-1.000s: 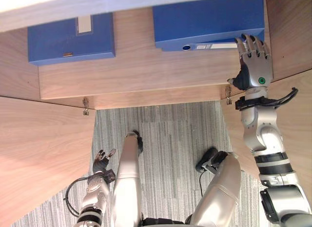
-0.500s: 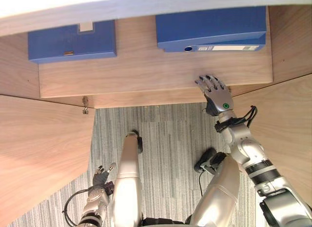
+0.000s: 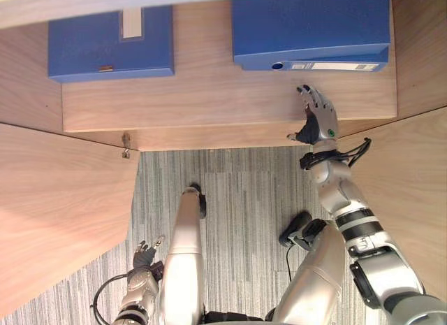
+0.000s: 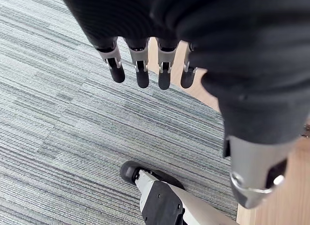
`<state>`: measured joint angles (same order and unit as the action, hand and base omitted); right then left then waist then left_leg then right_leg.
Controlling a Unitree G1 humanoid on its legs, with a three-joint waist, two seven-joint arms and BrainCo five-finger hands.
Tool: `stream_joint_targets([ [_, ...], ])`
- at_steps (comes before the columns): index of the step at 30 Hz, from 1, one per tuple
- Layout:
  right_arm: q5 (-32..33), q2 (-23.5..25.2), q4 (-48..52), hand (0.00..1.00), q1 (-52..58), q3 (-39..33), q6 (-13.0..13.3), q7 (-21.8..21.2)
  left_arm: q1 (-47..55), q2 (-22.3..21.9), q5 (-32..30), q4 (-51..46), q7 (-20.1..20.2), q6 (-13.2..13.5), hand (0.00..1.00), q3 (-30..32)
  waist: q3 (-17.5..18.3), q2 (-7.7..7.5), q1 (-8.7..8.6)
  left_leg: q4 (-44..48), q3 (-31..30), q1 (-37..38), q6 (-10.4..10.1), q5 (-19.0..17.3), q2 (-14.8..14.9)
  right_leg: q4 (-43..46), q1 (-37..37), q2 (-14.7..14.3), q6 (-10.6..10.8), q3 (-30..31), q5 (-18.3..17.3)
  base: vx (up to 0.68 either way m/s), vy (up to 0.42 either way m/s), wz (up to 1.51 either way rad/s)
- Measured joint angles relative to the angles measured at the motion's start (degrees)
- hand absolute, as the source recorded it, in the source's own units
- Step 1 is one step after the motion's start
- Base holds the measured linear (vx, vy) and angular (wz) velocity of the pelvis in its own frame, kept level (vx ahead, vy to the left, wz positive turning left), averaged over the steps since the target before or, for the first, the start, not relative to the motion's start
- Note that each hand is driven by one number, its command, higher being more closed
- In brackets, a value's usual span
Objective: Walk over to the cabinet, pick up the folder, carry it to the office cabinet, place the folder inside the office cabinet, then close the office cabinet door
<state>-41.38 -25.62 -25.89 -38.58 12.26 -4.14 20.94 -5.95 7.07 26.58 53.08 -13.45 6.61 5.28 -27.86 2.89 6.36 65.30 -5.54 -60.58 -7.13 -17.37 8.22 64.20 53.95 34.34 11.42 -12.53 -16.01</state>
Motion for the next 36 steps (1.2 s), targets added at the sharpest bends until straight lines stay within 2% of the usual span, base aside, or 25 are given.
stream_joint_targets([
  [8, 2.3, 0.0, -6.0, 0.0, -8.3, -1.1, -0.9, -4.2, 0.0, -0.3, 0.6, -1.8, 0.4, -0.6, 0.0, 0.9, 0.0, 0.06, 0.32, 0.3, 0.2, -0.8, 0.0, 0.2, 0.1, 0.0, 1.0, 0.0, -0.3, 0.2, 0.4, 0.0, 0.003, 0.0],
  [12, 2.2, 0.0, -8.0, 0.0, -10.9, -0.7, -0.9, -6.6, -0.1, -0.9, 1.0, -2.0, 0.9, -1.4, 0.0, 2.9, 0.0, 0.12, -0.19, 1.0, 0.1, -1.6, -0.1, 0.1, 0.2, 0.0, 1.6, 0.0, -0.2, 0.2, 0.7, -0.01, 0.015, -0.02],
  [18, 2.3, -0.5, -12.9, 0.0, -18.0, 3.0, -1.8, -9.4, -0.3, -1.2, 2.5, -3.9, 1.8, -2.6, 0.0, 5.2, 0.1, 0.25, -0.65, 1.0, 0.6, -3.3, 0.1, 0.5, 0.8, -0.1, 3.9, 0.1, 0.2, 0.2, 1.5, -0.03, 0.013, -0.08],
  [23, 5.1, -1.5, -17.1, 0.0, -23.9, 5.3, -2.8, -12.5, -0.7, -1.9, 2.7, -4.5, 2.9, -3.0, 0.0, 6.9, 0.0, 0.85, -0.7, -0.5, 1.7, -3.9, 0.0, 0.5, 1.3, -1.2, 5.0, 0.7, 0.9, -0.1, 1.9, -0.02, -0.006, -0.02],
  [28, 8.8, -3.2, -17.3, 0.0, -25.9, 5.3, -3.5, -14.6, -0.6, -2.4, 2.7, -4.8, 4.0, -3.4, 0.0, 8.3, 0.0, 1.1, -0.42, -2.0, 2.4, -4.6, -0.9, 1.0, 2.2, -2.7, 5.1, 0.7, 1.4, -1.4, 2.2, -0.01, -0.003, 0.02],
  [36, 8.8, -5.4, -16.7, 0.0, -27.2, 5.3, -2.8, -18.3, -0.3, -2.7, 2.4, -5.5, 5.1, -3.5, 0.0, 12.6, 0.0, 1.26, -0.64, -1.6, 2.5, -5.2, -0.6, 1.4, 2.2, -3.2, 5.1, 1.0, 0.7, -1.5, 3.0, 0.01, 0.011, 0.0],
])
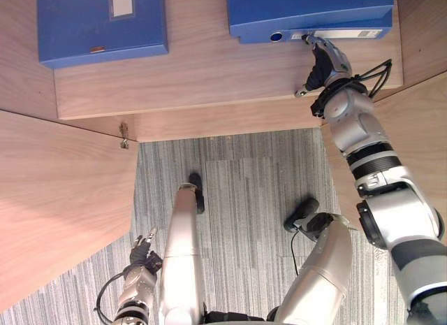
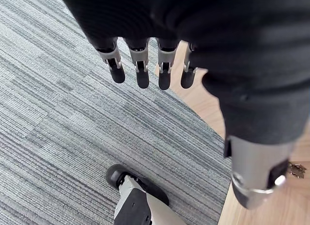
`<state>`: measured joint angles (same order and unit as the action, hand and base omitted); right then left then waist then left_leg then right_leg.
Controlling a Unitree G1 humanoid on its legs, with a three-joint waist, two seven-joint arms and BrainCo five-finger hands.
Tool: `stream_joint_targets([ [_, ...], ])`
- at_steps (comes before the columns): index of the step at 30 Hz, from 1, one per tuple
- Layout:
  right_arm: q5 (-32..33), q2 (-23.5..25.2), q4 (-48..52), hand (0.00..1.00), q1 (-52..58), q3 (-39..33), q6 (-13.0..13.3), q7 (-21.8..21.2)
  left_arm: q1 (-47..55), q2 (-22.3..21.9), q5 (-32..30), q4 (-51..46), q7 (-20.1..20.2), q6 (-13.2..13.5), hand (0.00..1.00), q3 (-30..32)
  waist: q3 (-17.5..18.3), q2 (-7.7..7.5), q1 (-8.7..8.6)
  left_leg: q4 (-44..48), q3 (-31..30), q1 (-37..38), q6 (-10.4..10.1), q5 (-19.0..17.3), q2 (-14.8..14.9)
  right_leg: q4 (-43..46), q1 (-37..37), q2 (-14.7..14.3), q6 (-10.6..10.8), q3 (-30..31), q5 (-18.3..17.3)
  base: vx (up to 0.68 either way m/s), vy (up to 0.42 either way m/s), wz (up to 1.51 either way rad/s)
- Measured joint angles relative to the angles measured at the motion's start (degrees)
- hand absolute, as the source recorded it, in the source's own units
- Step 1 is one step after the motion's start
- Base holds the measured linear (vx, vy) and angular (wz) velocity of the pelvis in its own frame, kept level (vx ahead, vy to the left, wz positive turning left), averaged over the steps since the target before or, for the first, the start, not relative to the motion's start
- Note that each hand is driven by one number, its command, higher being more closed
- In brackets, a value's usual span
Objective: Walk over to the cabinet, pick up the folder, carry it to the office cabinet, place the folder inside the office cabinet, then close the office cabinet door
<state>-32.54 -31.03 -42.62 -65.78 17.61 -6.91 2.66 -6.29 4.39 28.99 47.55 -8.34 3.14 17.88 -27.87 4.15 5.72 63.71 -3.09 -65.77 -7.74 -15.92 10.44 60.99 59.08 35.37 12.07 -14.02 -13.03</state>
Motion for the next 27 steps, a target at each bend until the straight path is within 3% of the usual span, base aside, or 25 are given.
stream_joint_targets([
  [7, -0.3, -2.5, 2.1, 0.0, -4.2, -0.5, -2.6, -0.1, -0.3, -0.8, 0.0, -1.3, 0.1, 0.0, 0.0, -0.1, -0.2, 0.97, 0.44, 2.5, 0.1, -1.6, 1.5, 1.4, 0.2, 1.1, 1.0, 0.4, -1.5, 0.2, 2.5, 0.07, 0.024, 0.01],
  [10, 0.0, -2.6, 2.4, 0.0, -4.2, -0.5, -2.5, -0.5, -0.8, -0.8, 0.0, -1.9, 0.1, 0.0, 0.0, -0.1, -0.2, 0.99, 0.32, 4.1, 0.2, -1.7, 2.2, 1.0, 0.7, 2.1, 1.0, 0.5, -2.0, 0.5, 2.7, 0.13, 0.002, -0.05],
  [13, 4.6, -5.7, 2.2, 0.0, -4.5, -0.5, -2.4, -1.4, -1.2, -0.7, 0.1, -3.1, 0.6, 0.1, 0.0, -0.1, -0.2, 0.99, 0.5, 4.6, 0.1, -1.7, 2.2, 0.3, 0.7, 2.6, 1.2, 0.6, -1.8, 0.8, 2.3, 0.04, -0.003, -0.04],
  [19, 7.2, -10.6, -2.0, 0.0, -10.0, -0.5, -2.2, -2.1, -0.2, -0.6, 0.2, -3.0, 1.7, 0.0, 0.0, 0.1, -0.2, 0.99, 0.43, 5.0, 0.6, -1.7, 2.3, 0.0, 0.8, 2.4, 1.6, 0.8, -1.6, 1.5, 2.3, 0.0, 0.004, -0.02],
  [27, 9.1, -11.1, 1.5, 0.0, -10.7, 0.9, -1.1, -3.2, 0.1, -0.7, 0.2, -3.0, 3.1, -0.5, 0.0, 0.0, -0.2, 0.95, 0.1, 5.0, 0.6, -1.7, 2.8, 0.0, 1.1, 2.4, 1.6, 0.4, -2.0, 1.5, 2.5, 0.06, -0.019, -0.01],
])
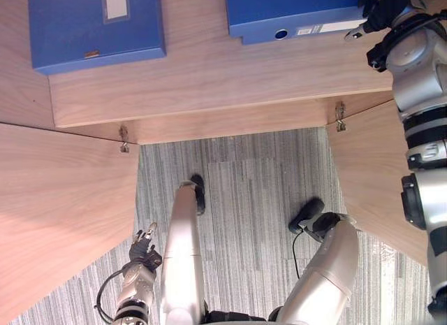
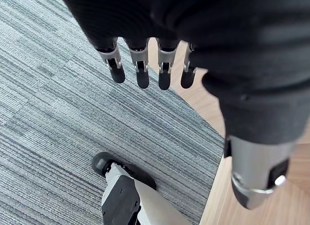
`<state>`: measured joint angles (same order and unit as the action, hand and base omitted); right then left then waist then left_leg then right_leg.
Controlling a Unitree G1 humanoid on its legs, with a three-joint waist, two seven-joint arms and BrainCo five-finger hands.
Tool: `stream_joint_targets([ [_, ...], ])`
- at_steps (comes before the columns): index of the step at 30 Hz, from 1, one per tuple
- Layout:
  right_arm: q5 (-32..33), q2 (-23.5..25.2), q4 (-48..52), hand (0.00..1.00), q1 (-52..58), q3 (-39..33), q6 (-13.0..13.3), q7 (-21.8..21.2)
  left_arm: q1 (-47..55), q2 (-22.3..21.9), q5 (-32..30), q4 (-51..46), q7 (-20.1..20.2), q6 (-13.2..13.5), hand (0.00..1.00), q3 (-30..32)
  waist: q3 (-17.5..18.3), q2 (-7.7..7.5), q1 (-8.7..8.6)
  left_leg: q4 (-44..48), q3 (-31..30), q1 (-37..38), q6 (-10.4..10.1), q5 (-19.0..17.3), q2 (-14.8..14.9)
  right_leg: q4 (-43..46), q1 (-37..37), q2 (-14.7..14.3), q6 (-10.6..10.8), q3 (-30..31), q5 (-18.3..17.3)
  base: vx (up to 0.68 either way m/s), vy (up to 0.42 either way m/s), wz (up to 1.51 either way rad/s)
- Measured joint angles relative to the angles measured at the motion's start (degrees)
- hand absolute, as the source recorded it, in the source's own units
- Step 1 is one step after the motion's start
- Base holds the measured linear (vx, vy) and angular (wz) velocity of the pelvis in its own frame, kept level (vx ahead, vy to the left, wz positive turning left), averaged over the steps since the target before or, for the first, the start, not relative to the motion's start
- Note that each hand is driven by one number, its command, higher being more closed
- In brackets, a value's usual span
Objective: Walk over to the cabinet, pick up the folder, carry it to the office cabinet, place the folder inside the office cabinet, then close the office cabinet door
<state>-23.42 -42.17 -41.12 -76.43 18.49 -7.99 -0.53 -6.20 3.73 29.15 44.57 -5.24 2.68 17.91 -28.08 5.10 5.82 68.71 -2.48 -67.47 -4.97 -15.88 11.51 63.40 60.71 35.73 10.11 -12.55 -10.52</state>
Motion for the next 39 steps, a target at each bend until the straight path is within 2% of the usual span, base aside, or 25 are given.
stream_joint_targets([
  [6, 2.8, 3.1, 16.9, 0.0, 8.2, 8.9, 3.4, -5.7, -1.1, 0.1, 0.1, 0.7, 0.2, -0.1, 0.0, -0.1, -0.1, -0.45, -0.25, -0.4, 0.5, 1.3, -0.6, -0.5, 1.6, -0.3, -0.2, -1.4, 0.2, 0.3, -0.2, 0.03, -0.022, -0.13],
  [9, 4.3, 4.3, 21.3, 0.0, 14.1, 15.2, 4.9, -11.2, -2.5, 0.7, 0.1, 1.1, 0.2, -0.1, 0.0, -0.1, -0.1, -1.43, -0.24, -1.4, 1.0, 2.1, -1.0, -0.5, 1.9, -0.9, -0.4, -1.7, 0.3, 0.2, -0.2, 0.01, -0.009, -0.05],
  [11, 4.3, 4.3, 23.3, 0.0, 15.3, 15.6, 5.3, -12.9, -2.9, 1.1, 0.0, 1.1, 0.2, -0.1, 0.0, -0.1, -0.2, -1.85, -0.39, -1.4, 1.2, 2.3, -1.0, -0.5, 2.0, -1.1, -0.6, -1.7, 0.2, 0.2, -0.2, 0.01, 0.008, -0.02],
  [12, 4.7, 3.4, 26.4, 0.0, 15.3, 15.6, 5.4, -14.2, -3.2, 1.6, -0.4, 1.1, 0.1, -0.1, 0.0, 0.0, -0.2, -2.56, -0.5, -1.5, 1.3, 2.5, -1.0, -0.5, 2.2, -1.3, -0.8, -1.8, 0.2, 0.3, -0.1, 0.02, 0.019, -0.06],
  [14, 6.7, 2.0, 30.0, 0.0, 15.3, 15.4, 5.4, -14.2, -3.5, 2.2, -0.5, 1.2, 0.0, 0.0, 0.0, 0.2, -0.1, -3.41, -0.49, -1.5, 1.3, 2.7, -1.0, -0.5, 2.6, -1.7, -1.0, -2.3, 0.1, 0.2, -0.1, 0.02, 0.023, -0.08],
  [18, 10.4, -2.4, 37.4, 0.0, 14.6, 13.6, 5.7, -11.4, -3.8, 2.6, -1.3, 2.3, -0.1, 0.0, 0.0, 1.6, 0.0, -5.11, -0.74, -1.7, 1.7, 3.7, -0.7, -0.6, 2.9, -2.6, -2.1, -2.7, -0.5, 0.0, 0.6, 0.03, 0.039, -0.05],
  [20, 11.1, -2.9, 38.7, 0.0, 14.5, 11.1, 5.8, -10.5, -3.8, 2.9, -2.2, 2.3, 0.0, 0.0, 0.0, 2.0, -0.1, -5.68, -0.78, -1.7, 1.7, 3.7, -0.7, -0.6, 2.9, -2.7, -2.1, -2.7, -0.6, 0.0, 0.7, 0.01, 0.02, -0.01],
  [24, 11.0, -5.2, 39.3, 0.0, 14.0, 9.1, 5.8, -9.3, -3.7, 2.7, -2.6, 2.3, 0.0, 0.0, 0.0, 2.5, 0.0, -5.83, -0.64, -1.6, 1.7, 3.7, -0.7, -0.6, 3.1, -2.8, -2.2, -2.8, -0.5, 0.0, 0.8, 0.0, 0.016, -0.01],
  [31, 10.7, -5.4, 42.3, 0.0, 16.3, 7.7, 5.8, -9.3, -3.7, 2.7, -4.4, 2.6, 0.0, -0.1, 0.0, 2.9, 0.0, -5.84, -0.33, -1.7, 1.8, 3.7, -0.6, -0.6, 3.3, -3.2, -2.2, -3.1, -0.5, 0.0, 0.8, 0.0, 0.01, -0.01],
  [33, 10.8, -3.3, 45.0, 0.0, 17.4, 8.0, 5.8, -9.3, -3.7, 2.7, -4.6, 2.8, 0.0, -0.1, 0.0, 3.1, 0.0, -5.84, -0.34, -1.8, 1.9, 3.9, -0.6, -0.6, 3.5, -3.5, -2.3, -3.3, -0.4, 0.0, 1.1, 0.01, 0.029, -0.05],
  [35, 14.2, 1.6, 47.3, 0.0, 17.7, 8.7, 6.2, -8.9, -3.7, 2.7, -4.7, 3.0, -0.1, -0.1, 0.0, 3.8, 0.0, -5.84, -0.28, -2.5, 2.0, 4.6, -0.7, -0.6, 3.7, -4.1, -3.1, -3.6, -0.6, -0.3, 1.2, 0.01, 0.014, -0.02],
  [39, 21.1, 9.8, 50.3, 0.0, 18.9, 10.0, 9.4, -4.1, -3.6, 2.7, -4.8, 2.9, -1.1, 0.2, 0.0, 3.9, 0.0, -5.86, 0.36, -3.4, 1.8, 5.7, -0.9, -0.7, 3.6, -4.9, -4.7, -3.5, -0.4, -1.3, 1.1, 0.01, 0.013, 0.03],
])
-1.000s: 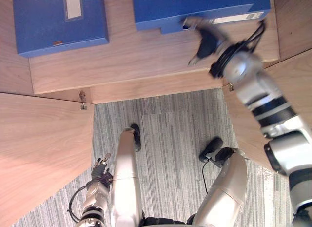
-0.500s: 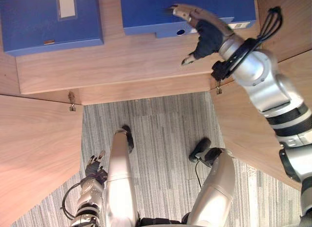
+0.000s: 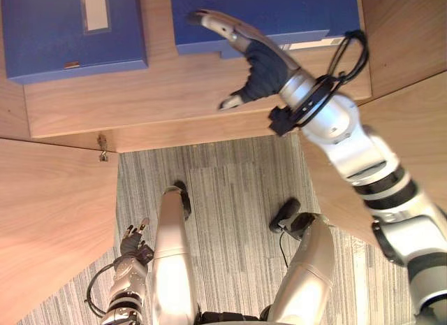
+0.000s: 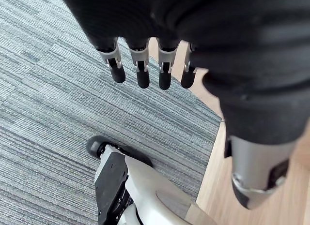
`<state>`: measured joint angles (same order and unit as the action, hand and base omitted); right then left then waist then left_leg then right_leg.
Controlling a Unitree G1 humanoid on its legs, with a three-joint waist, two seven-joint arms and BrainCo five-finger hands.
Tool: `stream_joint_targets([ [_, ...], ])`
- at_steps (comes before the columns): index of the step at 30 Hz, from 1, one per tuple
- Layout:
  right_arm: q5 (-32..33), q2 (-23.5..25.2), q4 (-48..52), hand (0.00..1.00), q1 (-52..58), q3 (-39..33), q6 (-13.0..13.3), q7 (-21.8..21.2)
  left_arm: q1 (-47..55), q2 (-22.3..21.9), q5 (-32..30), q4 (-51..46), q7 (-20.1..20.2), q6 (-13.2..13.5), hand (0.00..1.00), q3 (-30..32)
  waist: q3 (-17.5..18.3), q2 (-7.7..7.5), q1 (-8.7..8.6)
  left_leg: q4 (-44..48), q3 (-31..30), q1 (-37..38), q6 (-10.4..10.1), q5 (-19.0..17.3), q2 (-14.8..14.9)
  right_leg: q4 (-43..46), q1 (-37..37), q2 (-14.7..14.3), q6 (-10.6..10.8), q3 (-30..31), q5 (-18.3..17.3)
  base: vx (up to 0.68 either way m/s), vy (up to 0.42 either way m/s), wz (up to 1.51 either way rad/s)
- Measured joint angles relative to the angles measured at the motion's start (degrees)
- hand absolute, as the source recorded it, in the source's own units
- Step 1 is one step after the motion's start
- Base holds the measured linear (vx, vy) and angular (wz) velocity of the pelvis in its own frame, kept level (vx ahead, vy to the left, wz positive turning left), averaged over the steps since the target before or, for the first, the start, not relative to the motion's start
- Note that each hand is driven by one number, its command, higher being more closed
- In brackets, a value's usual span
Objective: Walk over to the cabinet, pick up the folder, carry it to the office cabinet, place the folder inside the office cabinet, then close the office cabinet door
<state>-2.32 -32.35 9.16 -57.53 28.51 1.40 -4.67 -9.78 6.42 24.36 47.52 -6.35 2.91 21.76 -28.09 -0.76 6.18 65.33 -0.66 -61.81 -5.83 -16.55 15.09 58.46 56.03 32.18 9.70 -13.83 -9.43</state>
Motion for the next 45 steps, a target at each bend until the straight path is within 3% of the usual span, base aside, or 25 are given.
stream_joint_targets([
  [1, 1.6, 3.0, 0.6, 0.0, 1.0, 0.2, 1.4, 1.7, 0.0, 0.0, -0.1, 0.0, -0.5, 0.1, 0.0, 0.0, 0.0, 0.0, 0.3, 0.0, -0.2, 0.0, 0.0, 0.0, -0.3, -0.1, -0.3, 0.1, 0.0, -0.2, 0.0, 0.03, 0.031, 0.1],
  [5, 3.6, 10.1, -0.7, 0.0, 3.3, 0.4, 2.9, 5.5, 0.2, -0.1, -0.1, 0.1, -1.9, 1.0, 0.0, 0.0, 0.0, 0.03, 1.42, -0.1, -0.7, 0.0, 0.0, 0.0, -1.0, -0.2, -1.4, 0.8, 0.1, -1.1, -0.1, 0.03, 0.04, 0.14],
  [10, 9.1, 18.3, -10.9, 0.0, 3.3, 0.1, 4.7, 10.8, 0.9, -0.1, -0.1, 1.9, -4.1, 2.5, 0.0, -0.2, 0.1, 0.25, 2.85, -0.1, -1.8, -0.1, -0.3, -0.2, -1.9, -0.9, -3.0, 1.0, 0.4, -2.4, -0.3, 0.02, 0.042, 0.07],
  [18, 18.1, 24.8, -28.8, 0.0, 1.8, -2.3, 4.9, 14.9, 0.8, -1.2, 0.7, 5.1, -6.8, 3.9, 0.0, -1.5, 0.5, 1.18, 4.88, -0.2, -2.1, -0.4, -0.3, -0.3, -2.9, -2.1, -4.2, 1.9, 1.2, -3.4, 0.1, 0.02, 0.037, 0.07],
  [21, 22.8, 24.8, -32.8, 0.0, 0.0, -4.9, 4.9, 16.3, -0.1, -2.5, 1.5, 6.6, -7.3, 4.3, 0.0, -2.2, 1.2, 2.66, 5.83, -0.1, -2.6, -1.4, -0.2, -0.2, -3.2, -2.6, -4.4, 2.0, 1.4, -4.2, 0.3, 0.03, 0.029, 0.07],
  [25, 26.5, 24.9, -36.4, 0.0, -2.3, -5.0, 4.9, 16.6, -0.6, -3.0, 2.8, 6.6, -7.7, 4.4, 0.0, -2.9, 1.2, 2.83, 5.95, 0.0, -2.8, -1.4, 0.1, -0.1, -3.9, -2.4, -4.6, 2.5, 1.1, -4.6, 0.4, 0.04, 0.018, 0.08],
  [27, 28.2, 24.9, -37.9, 0.0, -3.7, -4.9, 4.9, 16.7, -0.9, -3.7, 3.0, 6.7, -7.8, 4.7, 0.0, -3.6, 1.7, 3.75, 6.1, 0.4, -3.2, -2.1, 0.2, -0.1, -4.1, -1.6, -4.4, 3.1, 1.4, -4.8, 0.2, 0.04, -0.018, 0.15],
  [34, 28.2, 25.0, -40.2, 0.0, -6.8, -5.0, 4.8, 17.5, -1.2, -5.3, 3.2, 7.1, -7.9, 5.0, 0.0, -3.6, 2.1, 5.6, 6.63, 1.2, -3.1, -2.9, 0.2, -0.6, -4.4, -0.7, -3.8, 3.7, 1.8, -4.6, -0.1, 0.02, -0.01, 0.01],
  [45, 30.6, 23.1, -47.5, 0.0, -9.8, -6.9, 3.2, 18.2, -1.3, -5.6, 3.2, 8.3, -8.4, 4.9, 0.0, -3.7, 2.6, 6.42, 6.28, 2.0, -3.0, -3.1, 0.6, -0.8, -4.2, 0.2, -2.9, 3.8, 1.4, -3.9, -0.3, 0.01, -0.014, 0.0],
])
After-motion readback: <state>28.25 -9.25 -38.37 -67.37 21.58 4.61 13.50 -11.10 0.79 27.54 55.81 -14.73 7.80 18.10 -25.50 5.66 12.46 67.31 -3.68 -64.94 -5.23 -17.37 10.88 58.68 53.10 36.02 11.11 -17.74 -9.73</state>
